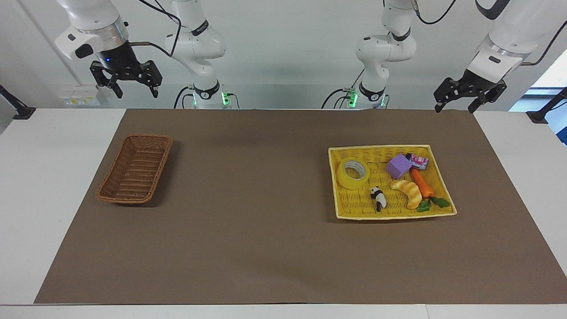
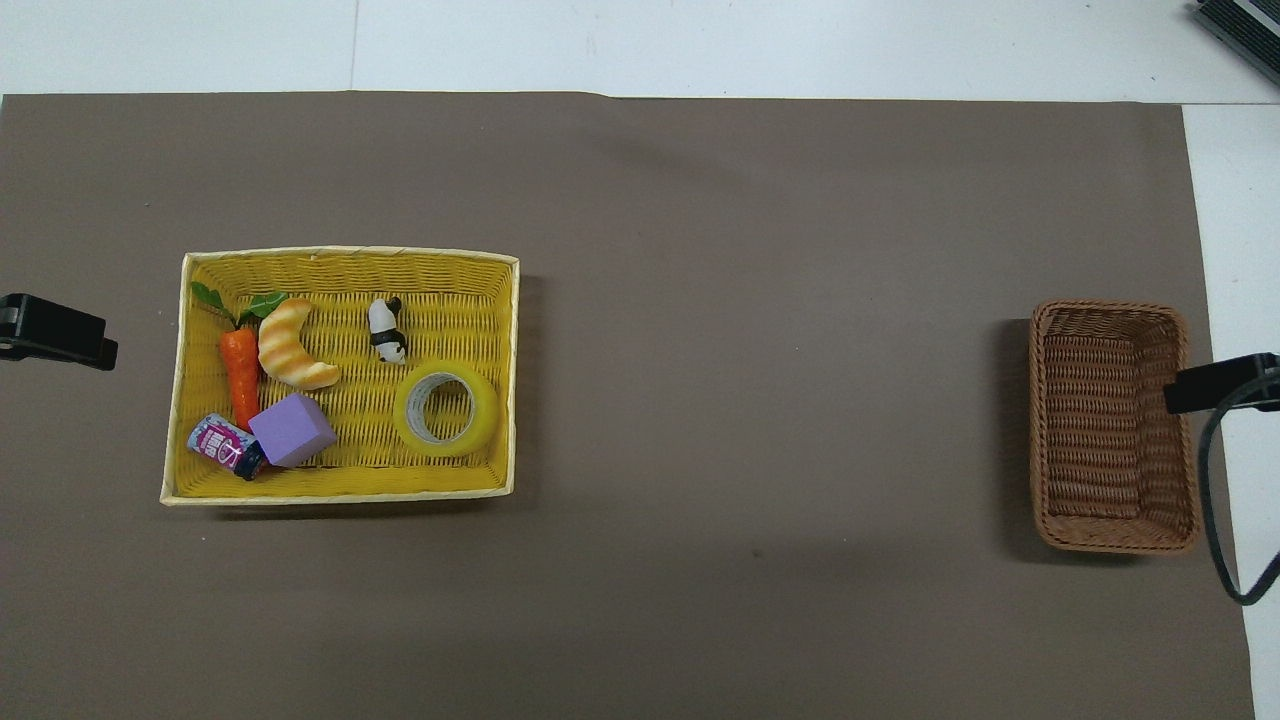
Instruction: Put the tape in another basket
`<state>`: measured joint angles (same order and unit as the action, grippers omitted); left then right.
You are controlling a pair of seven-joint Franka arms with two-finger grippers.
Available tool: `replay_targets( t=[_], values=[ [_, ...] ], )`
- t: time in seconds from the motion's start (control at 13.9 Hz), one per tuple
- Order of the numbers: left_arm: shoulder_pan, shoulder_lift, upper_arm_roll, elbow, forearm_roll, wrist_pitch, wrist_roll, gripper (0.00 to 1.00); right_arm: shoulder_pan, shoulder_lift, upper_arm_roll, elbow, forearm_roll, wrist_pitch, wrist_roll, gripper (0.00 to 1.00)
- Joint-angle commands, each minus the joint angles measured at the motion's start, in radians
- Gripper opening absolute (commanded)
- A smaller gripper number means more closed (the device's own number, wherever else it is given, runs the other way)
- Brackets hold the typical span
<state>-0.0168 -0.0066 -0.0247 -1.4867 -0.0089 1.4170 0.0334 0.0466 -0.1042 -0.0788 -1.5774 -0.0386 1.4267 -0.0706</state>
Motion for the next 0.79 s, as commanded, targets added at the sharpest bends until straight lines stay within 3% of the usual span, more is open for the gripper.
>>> replay_targets(
  t=[0.0, 0.72],
  values=[
    [0.0, -0.016, -0.006, 0.003, 0.01, -0.044, 0.002, 1.0, -0.008, -0.012, 0.002, -0.006, 0.0, -0.006, -0.028, 1.0],
    [0.006, -0.058, -0.001, -0.066, 0.007, -0.036, 0.005, 1.0, -0.008, -0.012, 0.002, -0.006, 0.0, -0.006, -0.028, 1.0]
  ],
)
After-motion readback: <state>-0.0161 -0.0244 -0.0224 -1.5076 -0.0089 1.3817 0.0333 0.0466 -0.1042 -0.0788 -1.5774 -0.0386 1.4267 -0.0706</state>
